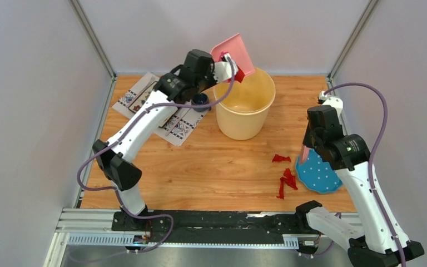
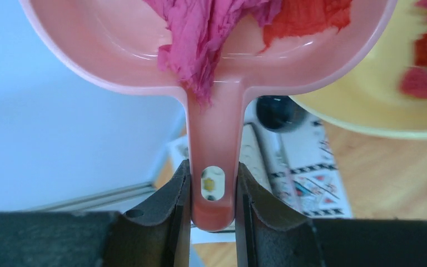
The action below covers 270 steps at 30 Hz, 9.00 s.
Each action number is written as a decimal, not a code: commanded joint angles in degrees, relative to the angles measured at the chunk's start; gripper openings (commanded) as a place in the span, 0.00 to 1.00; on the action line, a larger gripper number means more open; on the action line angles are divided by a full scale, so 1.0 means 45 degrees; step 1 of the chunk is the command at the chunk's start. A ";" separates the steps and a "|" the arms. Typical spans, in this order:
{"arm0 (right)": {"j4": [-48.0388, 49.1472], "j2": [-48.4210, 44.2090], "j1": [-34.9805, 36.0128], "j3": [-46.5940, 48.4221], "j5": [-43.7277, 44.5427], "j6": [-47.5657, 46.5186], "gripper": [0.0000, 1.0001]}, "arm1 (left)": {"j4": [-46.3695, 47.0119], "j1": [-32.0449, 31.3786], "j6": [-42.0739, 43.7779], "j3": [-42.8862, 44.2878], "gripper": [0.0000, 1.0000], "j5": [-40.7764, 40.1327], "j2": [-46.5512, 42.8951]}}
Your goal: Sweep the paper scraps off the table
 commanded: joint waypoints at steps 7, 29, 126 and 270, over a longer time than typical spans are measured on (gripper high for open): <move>0.0636 -0.0281 -0.0378 -0.0097 -0.1393 -0.0637 0.00 | 1.4882 -0.2282 1.2729 -0.5955 0.00 -0.7447 -0.0791; 0.3133 0.2062 -0.0436 -0.1813 -0.1997 -0.0775 0.00 | 1.0222 -0.1933 0.7577 -0.6472 0.00 -0.6105 -0.3546; 0.6629 0.5326 1.0640 -0.1148 -0.7758 -0.3352 0.00 | 0.1167 0.4710 0.0068 -1.3792 0.00 0.0713 -0.7336; 0.0773 -0.1609 0.0735 -0.0546 -0.2291 -0.0227 0.00 | -0.0588 0.2362 -0.1239 -0.7555 0.00 0.1688 -0.5557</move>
